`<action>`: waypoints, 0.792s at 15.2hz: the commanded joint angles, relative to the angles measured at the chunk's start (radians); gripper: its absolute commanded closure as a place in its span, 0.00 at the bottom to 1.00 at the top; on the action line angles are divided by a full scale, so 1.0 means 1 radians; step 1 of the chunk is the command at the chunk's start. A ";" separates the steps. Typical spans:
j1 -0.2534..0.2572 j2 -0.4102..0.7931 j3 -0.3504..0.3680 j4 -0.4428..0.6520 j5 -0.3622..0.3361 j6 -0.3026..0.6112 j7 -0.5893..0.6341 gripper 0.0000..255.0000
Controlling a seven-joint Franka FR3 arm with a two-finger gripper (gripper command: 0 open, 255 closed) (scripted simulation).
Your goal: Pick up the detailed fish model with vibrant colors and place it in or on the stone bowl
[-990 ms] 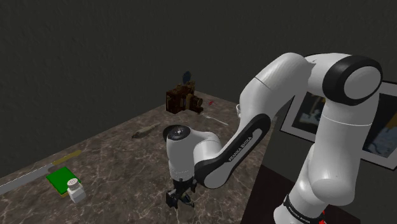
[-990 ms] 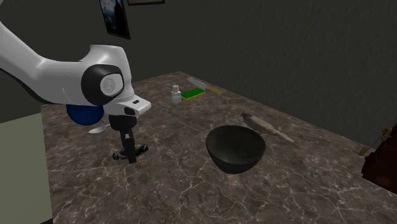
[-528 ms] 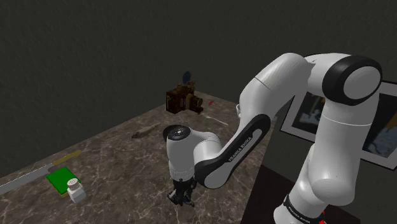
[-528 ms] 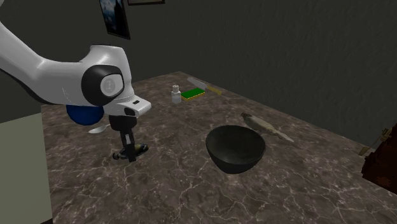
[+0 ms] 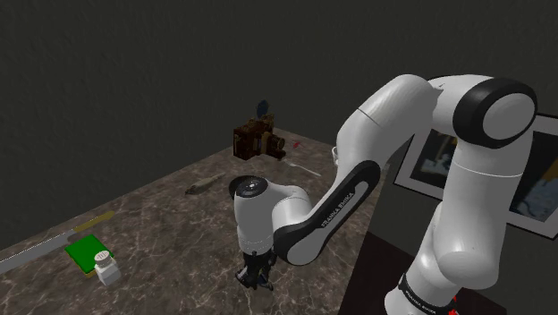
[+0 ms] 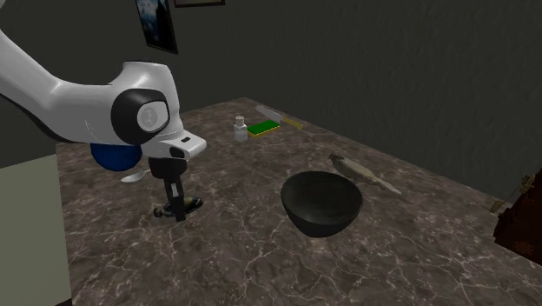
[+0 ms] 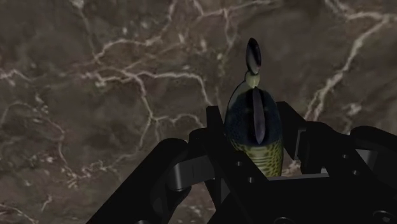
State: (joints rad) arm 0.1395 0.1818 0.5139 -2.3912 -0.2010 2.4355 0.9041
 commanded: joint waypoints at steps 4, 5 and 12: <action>-0.009 -0.053 0.015 0.005 0.047 -0.048 -0.035 1.00; -0.011 -0.066 0.018 0.007 0.059 -0.060 -0.043 1.00; -0.017 -0.151 0.029 0.027 0.128 -0.150 -0.096 1.00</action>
State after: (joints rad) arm 0.1234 0.0470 0.5419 -2.3665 -0.0856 2.3007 0.8186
